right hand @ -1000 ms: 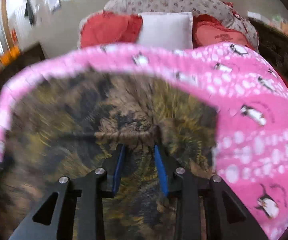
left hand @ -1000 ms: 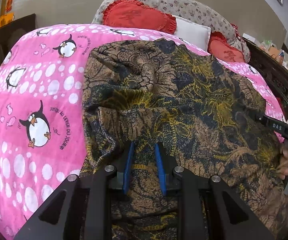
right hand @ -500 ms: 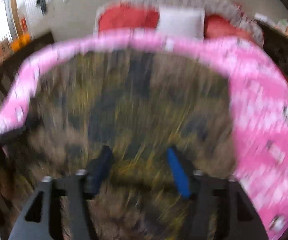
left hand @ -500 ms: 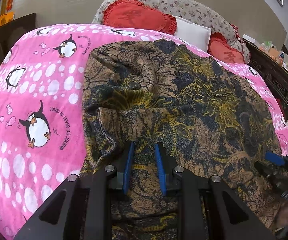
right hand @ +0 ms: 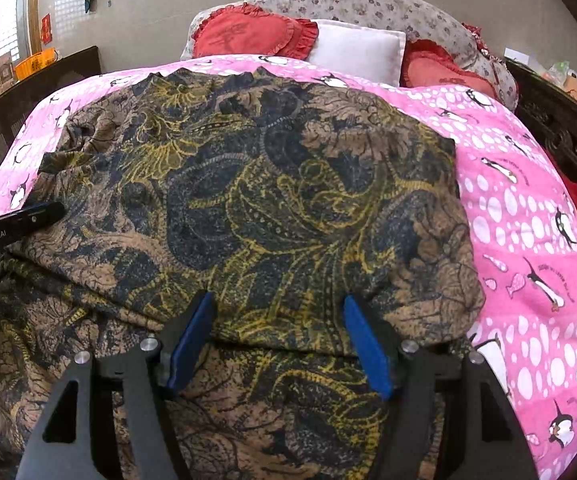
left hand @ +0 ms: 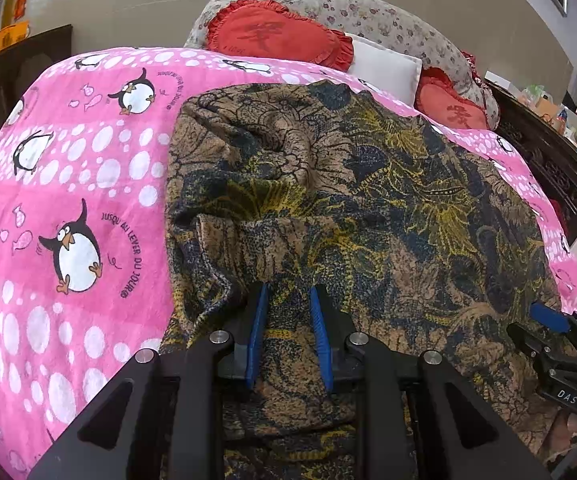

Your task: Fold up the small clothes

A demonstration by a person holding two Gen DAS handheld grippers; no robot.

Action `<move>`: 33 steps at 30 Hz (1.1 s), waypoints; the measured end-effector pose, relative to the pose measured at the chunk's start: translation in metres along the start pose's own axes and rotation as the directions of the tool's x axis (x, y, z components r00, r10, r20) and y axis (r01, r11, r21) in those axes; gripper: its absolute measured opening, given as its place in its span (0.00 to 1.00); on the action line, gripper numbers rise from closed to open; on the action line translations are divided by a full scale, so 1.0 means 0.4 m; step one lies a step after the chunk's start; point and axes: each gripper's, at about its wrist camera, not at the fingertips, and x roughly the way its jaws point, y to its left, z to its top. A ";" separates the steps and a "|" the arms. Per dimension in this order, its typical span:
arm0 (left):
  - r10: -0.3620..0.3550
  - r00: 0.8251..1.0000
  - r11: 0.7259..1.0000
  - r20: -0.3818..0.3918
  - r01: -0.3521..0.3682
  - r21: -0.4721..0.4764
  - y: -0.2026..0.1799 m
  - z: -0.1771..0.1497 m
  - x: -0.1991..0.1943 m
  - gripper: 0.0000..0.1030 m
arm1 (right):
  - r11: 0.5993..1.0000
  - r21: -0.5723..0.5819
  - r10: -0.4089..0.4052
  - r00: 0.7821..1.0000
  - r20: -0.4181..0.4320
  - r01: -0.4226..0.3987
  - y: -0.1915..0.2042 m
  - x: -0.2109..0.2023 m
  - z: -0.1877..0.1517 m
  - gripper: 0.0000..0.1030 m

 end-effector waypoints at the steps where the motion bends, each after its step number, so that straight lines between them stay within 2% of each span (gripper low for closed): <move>1: 0.000 1.000 1.000 0.000 0.000 0.000 0.000 0.000 0.000 0.04 | 1.000 -0.001 -0.001 1.000 0.001 0.001 0.000 -0.001 0.000 0.69; 28: 0.000 1.000 1.000 -0.002 0.000 0.009 -0.001 0.002 0.001 0.04 | 1.000 -0.012 -0.018 1.000 0.014 0.018 0.007 0.001 0.001 0.70; 31: 0.024 0.999 0.999 -0.021 -0.024 0.030 -0.014 0.011 -0.011 0.04 | 1.000 -0.013 -0.021 1.000 0.014 0.021 0.008 0.001 0.001 0.70; 33: 0.051 0.998 0.998 -0.021 -0.050 0.023 -0.032 0.007 -0.055 0.04 | 1.000 -0.011 -0.018 1.000 0.014 0.018 0.007 0.001 0.001 0.70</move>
